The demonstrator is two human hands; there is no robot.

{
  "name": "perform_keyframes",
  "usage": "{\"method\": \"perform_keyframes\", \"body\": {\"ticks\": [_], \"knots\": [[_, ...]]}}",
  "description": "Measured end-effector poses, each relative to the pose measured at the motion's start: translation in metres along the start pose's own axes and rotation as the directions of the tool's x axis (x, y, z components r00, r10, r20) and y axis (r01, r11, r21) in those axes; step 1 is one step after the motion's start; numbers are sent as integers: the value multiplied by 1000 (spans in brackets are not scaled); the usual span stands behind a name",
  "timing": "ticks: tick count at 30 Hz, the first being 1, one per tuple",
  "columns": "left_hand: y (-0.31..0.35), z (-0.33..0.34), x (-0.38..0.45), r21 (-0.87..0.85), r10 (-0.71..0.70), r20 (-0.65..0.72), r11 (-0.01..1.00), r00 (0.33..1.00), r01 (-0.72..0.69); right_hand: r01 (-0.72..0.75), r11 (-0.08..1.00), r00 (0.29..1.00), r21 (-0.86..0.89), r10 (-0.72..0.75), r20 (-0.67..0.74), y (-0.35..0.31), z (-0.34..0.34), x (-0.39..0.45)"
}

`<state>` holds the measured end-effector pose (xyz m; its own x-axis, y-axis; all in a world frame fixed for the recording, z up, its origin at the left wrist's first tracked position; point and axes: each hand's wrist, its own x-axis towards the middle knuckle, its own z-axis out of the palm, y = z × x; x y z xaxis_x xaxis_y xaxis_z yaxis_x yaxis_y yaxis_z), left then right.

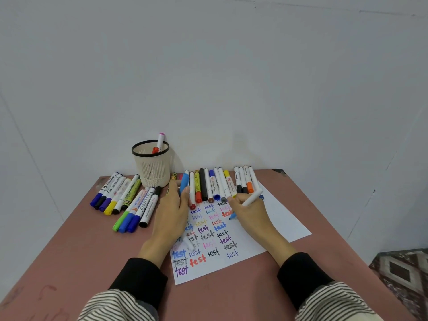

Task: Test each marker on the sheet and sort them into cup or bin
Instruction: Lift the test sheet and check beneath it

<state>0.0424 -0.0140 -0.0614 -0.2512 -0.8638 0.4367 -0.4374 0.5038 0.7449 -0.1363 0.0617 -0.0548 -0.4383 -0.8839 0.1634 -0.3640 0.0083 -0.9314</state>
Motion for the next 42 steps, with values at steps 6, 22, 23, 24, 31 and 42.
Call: {"method": "perform_keyframes", "body": {"ticks": [6,22,23,24,31,42], "knots": [[5,-2,-2,79,100,86,991,991,-107,88,996,991,28,-84,-104,-5,-3,-2],[12,-2,-3,131,154,234,973,960,-189,-177,769,983,614,103,155,-23,-15,-4],[14,-1,-3,135,162,241,971,957,-199,-179,785,981,593,98,166,-22,-14,-4],[15,-1,-3,140,170,249,968,953,-210,-182,794,979,580,94,179,-22,-12,-5],[18,1,-4,113,161,270,974,949,-197,-162,819,985,551,99,141,-19,-10,-4],[20,0,-6,1,157,235,987,959,-162,369,757,840,-539,-519,-155,2,-10,1]]}}
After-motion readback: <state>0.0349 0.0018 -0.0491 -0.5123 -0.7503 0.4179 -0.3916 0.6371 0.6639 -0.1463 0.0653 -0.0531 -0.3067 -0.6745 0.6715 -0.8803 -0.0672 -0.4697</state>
